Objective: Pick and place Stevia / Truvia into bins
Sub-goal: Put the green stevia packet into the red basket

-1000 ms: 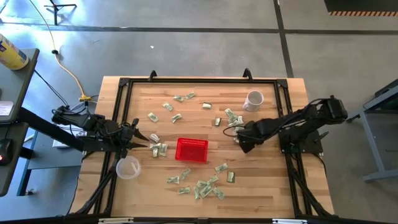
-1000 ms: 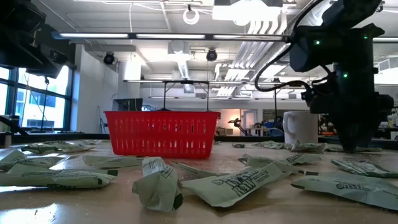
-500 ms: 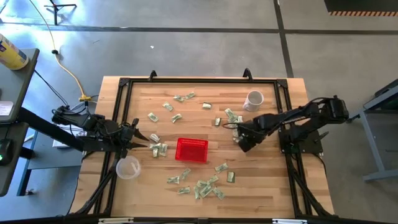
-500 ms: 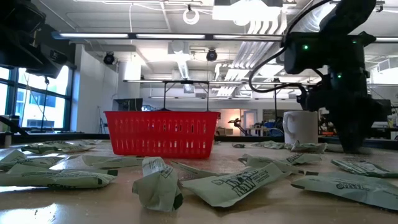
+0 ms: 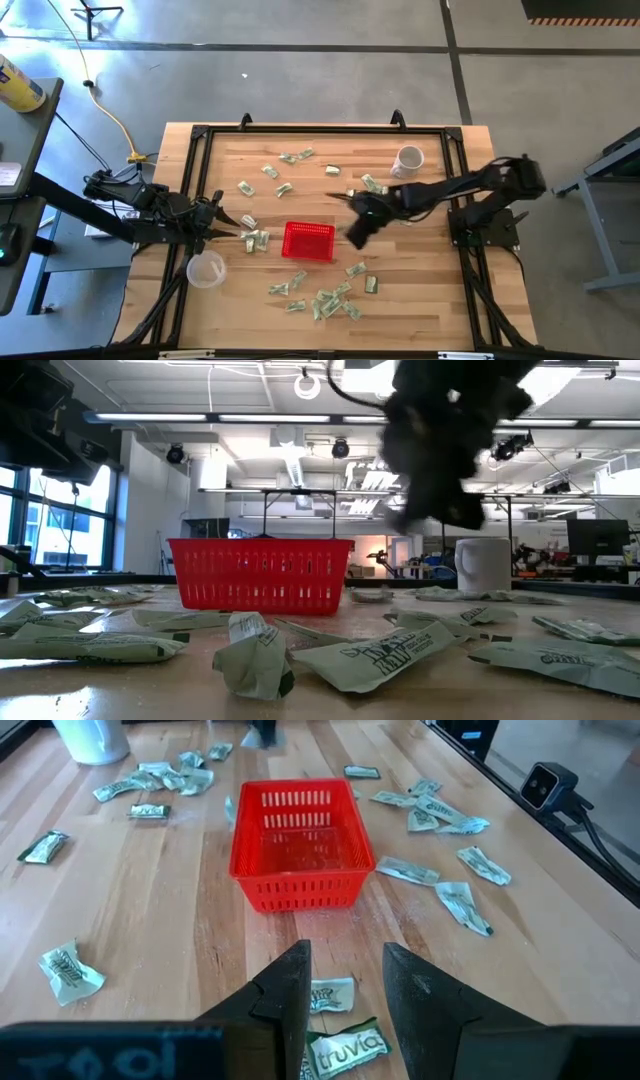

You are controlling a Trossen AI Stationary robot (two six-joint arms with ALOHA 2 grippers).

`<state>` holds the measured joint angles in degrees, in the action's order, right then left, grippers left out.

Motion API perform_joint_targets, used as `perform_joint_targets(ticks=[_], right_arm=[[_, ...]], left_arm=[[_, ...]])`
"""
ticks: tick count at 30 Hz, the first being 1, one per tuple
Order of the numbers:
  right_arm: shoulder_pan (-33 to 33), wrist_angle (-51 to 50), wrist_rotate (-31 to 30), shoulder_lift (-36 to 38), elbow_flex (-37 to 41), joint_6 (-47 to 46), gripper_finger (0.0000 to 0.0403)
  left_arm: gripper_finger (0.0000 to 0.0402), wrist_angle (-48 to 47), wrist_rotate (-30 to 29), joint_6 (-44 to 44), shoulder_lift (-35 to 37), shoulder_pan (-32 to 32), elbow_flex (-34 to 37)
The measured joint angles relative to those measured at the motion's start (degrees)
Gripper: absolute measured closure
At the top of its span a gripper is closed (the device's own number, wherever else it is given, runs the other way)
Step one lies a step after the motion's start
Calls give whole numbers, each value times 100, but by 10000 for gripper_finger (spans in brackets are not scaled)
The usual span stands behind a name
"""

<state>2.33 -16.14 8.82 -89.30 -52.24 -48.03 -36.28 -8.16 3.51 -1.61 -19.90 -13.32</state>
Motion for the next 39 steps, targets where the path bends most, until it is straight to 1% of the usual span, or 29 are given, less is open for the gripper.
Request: perform_joint_targets(ticks=[2,3,5,7,11,14,16,18,20,23,26,28,30,32,33,36,39], right_arm=[[12,-174,-6,-191,-454,174,397],[4,-158,87,-329,-702,253,400],[-6,-62,119,-659,-1163,516,400],[-17,-246,163,-1076,-1564,742,399],[-67,-257,704,-1948,-2320,1073,401],[-58,-445,791,-2464,-2837,1341,392],[-31,-569,782,-2638,-3159,1603,379],[-5,-689,532,-2673,-3437,1905,359],[16,-914,166,-2673,-3669,2291,330],[61,-1364,-284,-2688,-4022,2820,278],[78,-1842,-735,-2684,-4333,3291,226],[122,-2338,-1142,-2679,-4524,3649,196],[176,-2725,-1676,-2677,-4752,3986,174],[228,-3102,-2127,-2656,-5016,4264,160],[240,-3279,-2223,-2647,-5121,4356,156],[228,-3649,-2158,-2642,-5297,4333,153],[208,-4097,-2118,-2642,-5349,4229,157]], left_arm=[[240,-8,0,0,-4,0,0],[240,-8,0,0,-4,0,0],[240,-4,0,0,-1,0,0],[240,-8,2,0,-2,1,0],[240,-6,0,0,-2,0,0],[240,-5,0,0,-2,1,0],[240,-6,2,0,-2,0,0],[240,-6,2,0,-2,1,0],[240,8,-38,0,-2,2,0],[240,40,-370,72,-1,0,0],[240,29,-498,105,-2,2,0],[240,29,-631,109,-2,2,0],[240,25,-720,125,-2,2,0],[240,23,-736,125,-2,2,0],[240,21,-780,125,-2,2,0],[240,27,-996,138,-2,1,0],[240,78,-1021,146,-2,2,0]])
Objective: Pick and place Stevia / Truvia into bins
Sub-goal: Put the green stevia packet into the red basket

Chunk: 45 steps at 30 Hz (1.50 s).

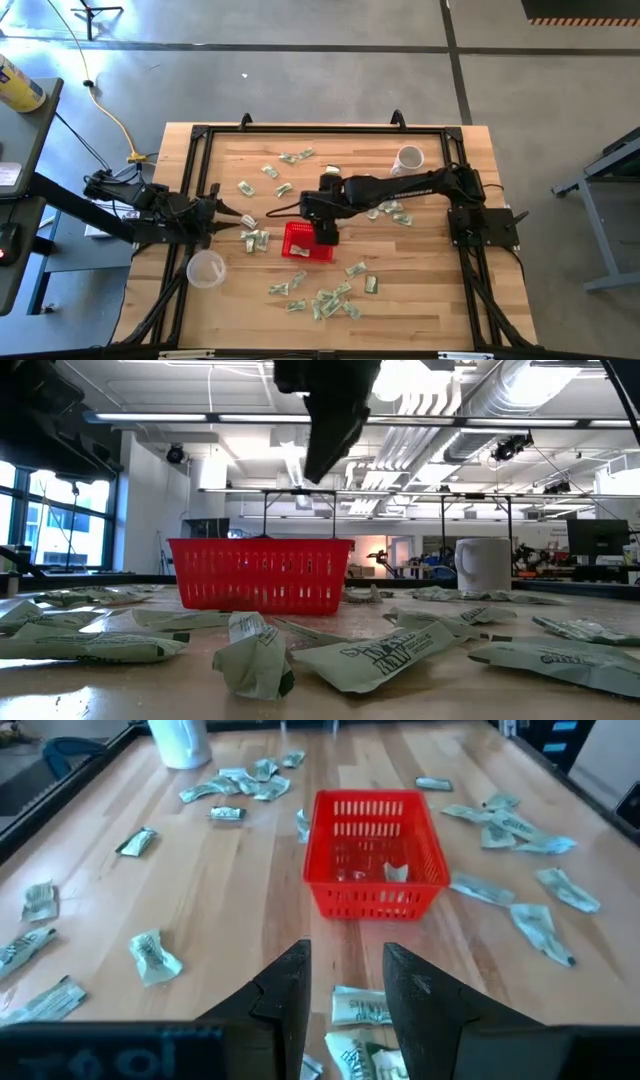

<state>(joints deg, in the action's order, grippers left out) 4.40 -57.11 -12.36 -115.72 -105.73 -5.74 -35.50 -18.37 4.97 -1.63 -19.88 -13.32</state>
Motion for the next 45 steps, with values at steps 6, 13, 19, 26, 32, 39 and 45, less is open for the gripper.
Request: perform_joint_targets(ticks=[6,13,19,26,32,39,45], right_arm=[[15,-456,67,0,143,-180,158],[125,-978,117,0,166,-295,164],[349,-1957,-173,0,166,-450,171],[687,-2373,-427,285,166,-1105,175],[913,-3126,-783,614,166,-2027,177],[1240,-3190,-620,1462,881,-3591,178],[1605,-2379,149,2705,3028,-5415,178]], left_arm=[[240,916,-435,-27,1,-2,0],[240,2576,-578,477,0,0,1],[240,4476,-668,1811,2,-2,0],[240,5422,-807,1777,2,0,0],[240,5337,-1607,1780,-5,-1,4],[241,4467,-2220,1760,-326,0,-15],[241,1256,-2349,4375,-1542,30,-810]])
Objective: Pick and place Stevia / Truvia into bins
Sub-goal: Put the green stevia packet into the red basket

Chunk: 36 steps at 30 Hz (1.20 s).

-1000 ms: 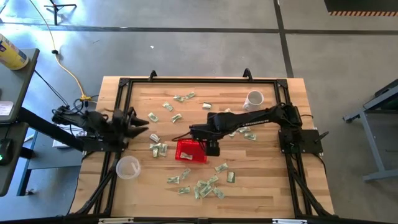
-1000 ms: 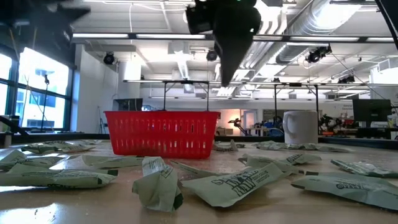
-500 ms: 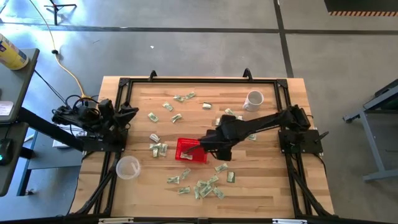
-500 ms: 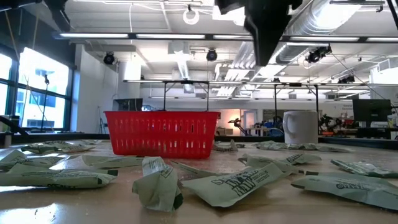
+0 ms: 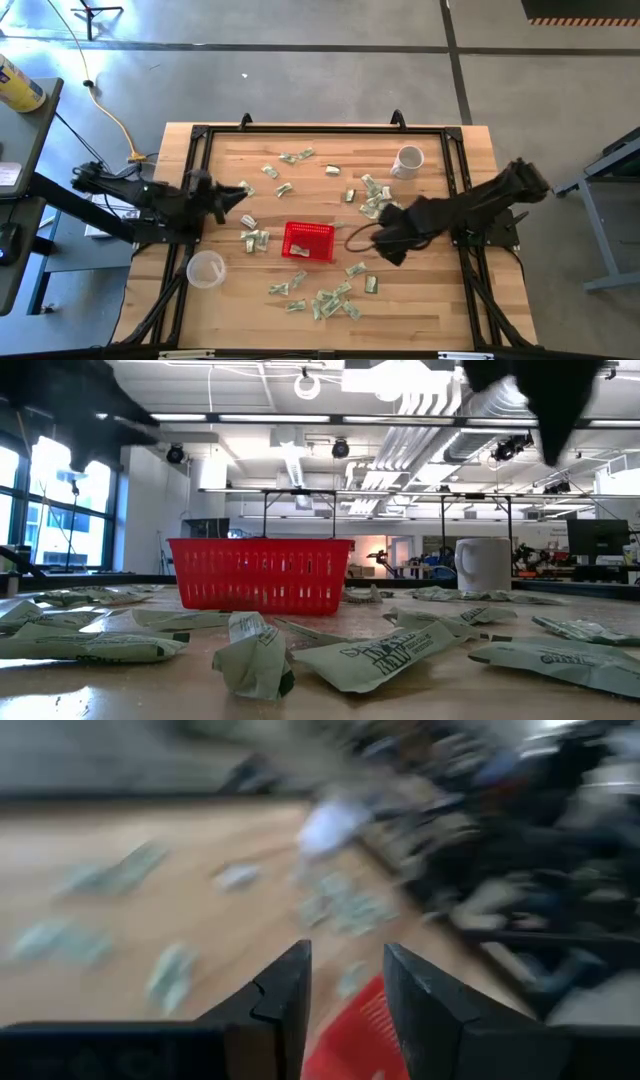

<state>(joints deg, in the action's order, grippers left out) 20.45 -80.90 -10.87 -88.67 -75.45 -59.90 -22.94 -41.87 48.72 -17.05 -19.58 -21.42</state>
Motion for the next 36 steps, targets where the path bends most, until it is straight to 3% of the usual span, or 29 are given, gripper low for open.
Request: perform_joint_targets(ticks=[2,5,8,10,14,16,23,29,36], right_arm=[[84,389,215,309,579,-566,178],[124,879,236,610,1214,-1175,177],[79,1247,195,714,1598,-1343,175],[25,1437,187,713,1733,-1251,174],[-31,1767,-13,713,1833,-845,174],[-29,1764,-124,713,1772,-625,174],[59,1762,-323,716,1708,-312,175],[203,1777,-618,716,1708,-567,174],[286,1800,-745,713,1706,-776,174]], left_arm=[[241,-1328,-140,1277,-488,180,-557],[241,-3139,222,2823,-1298,686,-1380],[241,-3953,883,3026,-2101,1331,-1935],[241,-3846,1362,2074,-2643,1773,-2150],[240,-3283,2929,-1372,-3758,2559,-2617],[241,-3354,3375,-2650,-4282,2919,-2974],[241,-4064,3358,-6827,-5682,4042,-3741],[240,-4253,3192,-8195,-6469,4485,-3547],[215,-3729,2798,-8446,-6915,4510,-3280]])
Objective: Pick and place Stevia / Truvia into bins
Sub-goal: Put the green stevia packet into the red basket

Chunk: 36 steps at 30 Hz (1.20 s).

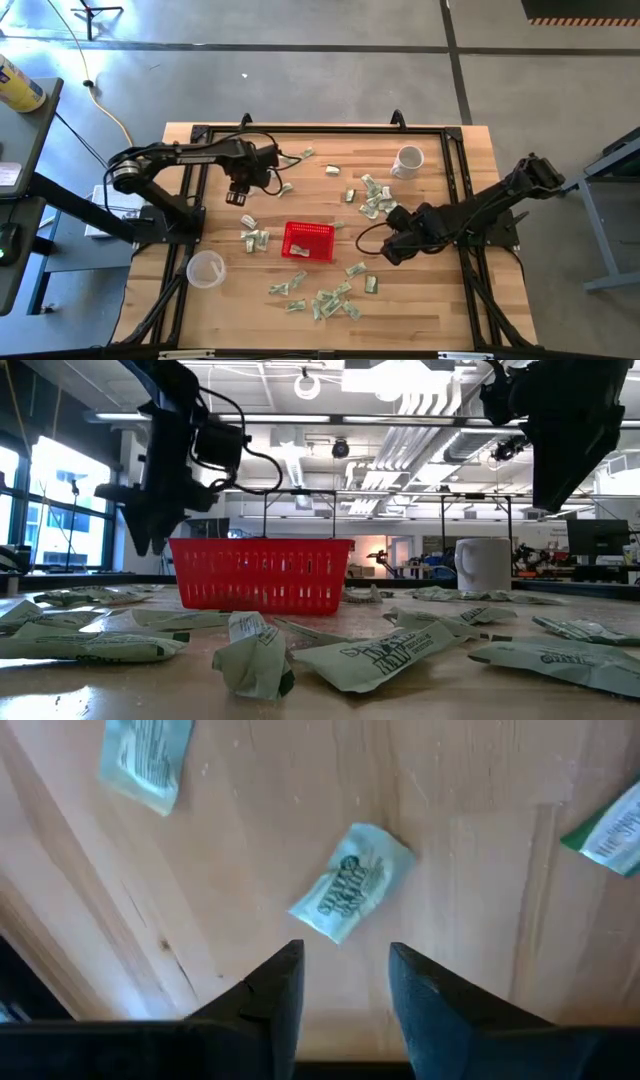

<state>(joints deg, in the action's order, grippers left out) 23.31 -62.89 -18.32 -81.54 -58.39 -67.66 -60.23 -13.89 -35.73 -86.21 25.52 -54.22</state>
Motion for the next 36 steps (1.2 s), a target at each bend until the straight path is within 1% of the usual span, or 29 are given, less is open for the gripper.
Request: perform_joint_targets(ticks=[3,6,8,11,15,18,23,26,30,34,35,36], right_arm=[[0,0,-65,0,-2,-57,175],[-2,0,-103,0,-2,-114,176],[-4,0,-154,0,-2,-150,174],[-4,0,-258,0,-4,-199,175],[-7,2,-299,0,-4,-199,176],[-7,3,-302,0,-4,-203,174],[-7,7,-301,-2,-4,-289,178],[-7,16,-301,-2,-4,-306,178],[-7,20,-312,-4,-4,-306,178],[-7,20,-322,-4,-4,-306,178],[-7,20,-322,-4,-4,-306,178],[-7,20,-322,-4,-4,-306,179]], left_arm=[[181,373,3,-109,-15,4,98],[145,453,28,-322,-16,105,189],[129,467,95,-437,-16,160,282],[121,616,262,-767,-16,196,494],[130,1154,283,-953,-16,185,791],[146,1627,279,-1005,-16,194,989],[188,1757,283,-1393,-14,324,1258],[227,1766,339,-1507,6,441,1362],[291,1725,441,-1501,1,511,1344],[366,1569,384,-1028,-42,406,1038],[377,1551,391,-797,-36,323,883],[379,1486,423,-508,-31,209,698]])
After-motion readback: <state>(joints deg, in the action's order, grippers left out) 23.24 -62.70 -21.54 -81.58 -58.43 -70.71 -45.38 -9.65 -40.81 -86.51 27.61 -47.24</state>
